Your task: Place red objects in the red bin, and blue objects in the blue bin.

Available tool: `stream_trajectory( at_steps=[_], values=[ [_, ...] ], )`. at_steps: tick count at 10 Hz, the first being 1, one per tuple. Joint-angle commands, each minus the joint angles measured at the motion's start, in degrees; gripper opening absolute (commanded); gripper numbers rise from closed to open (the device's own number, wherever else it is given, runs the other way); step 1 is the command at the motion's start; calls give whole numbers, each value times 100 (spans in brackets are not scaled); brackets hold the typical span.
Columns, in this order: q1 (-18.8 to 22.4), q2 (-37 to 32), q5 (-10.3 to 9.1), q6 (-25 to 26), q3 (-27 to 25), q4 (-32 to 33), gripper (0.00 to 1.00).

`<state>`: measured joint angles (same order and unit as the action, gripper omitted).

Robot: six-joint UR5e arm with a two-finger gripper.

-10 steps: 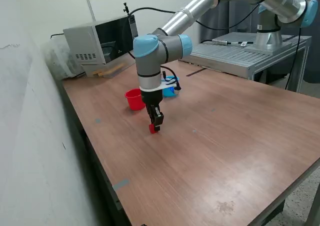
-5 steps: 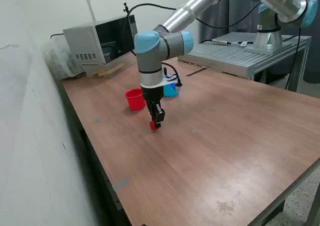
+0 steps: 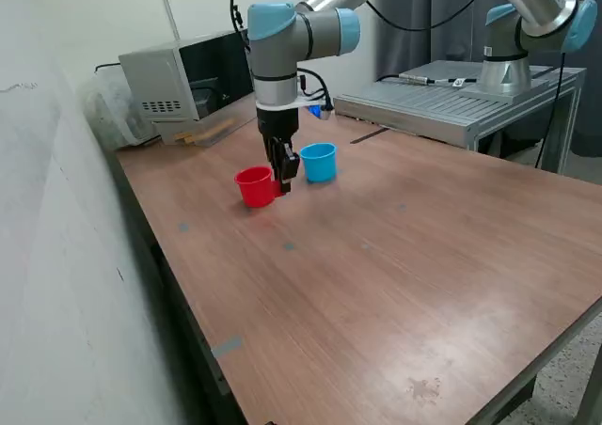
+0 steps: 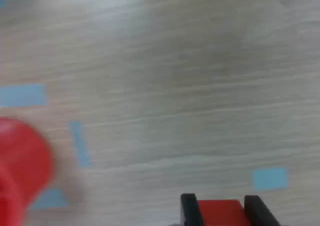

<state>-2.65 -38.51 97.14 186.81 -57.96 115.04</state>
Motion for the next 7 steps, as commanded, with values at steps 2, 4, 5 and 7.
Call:
stream_trajectory(
  at_steps=[2, 4, 5, 7],
  values=[
    [-858, -517, 287, -260, -593, 54, 0],
    [-1079, -517, 288, -399, -611, 193, 0],
    [-1149, -517, 271, -505, -567, 194, 0],
    [-1246, -334, 253, -532, -401, 308, 0]
  ],
)
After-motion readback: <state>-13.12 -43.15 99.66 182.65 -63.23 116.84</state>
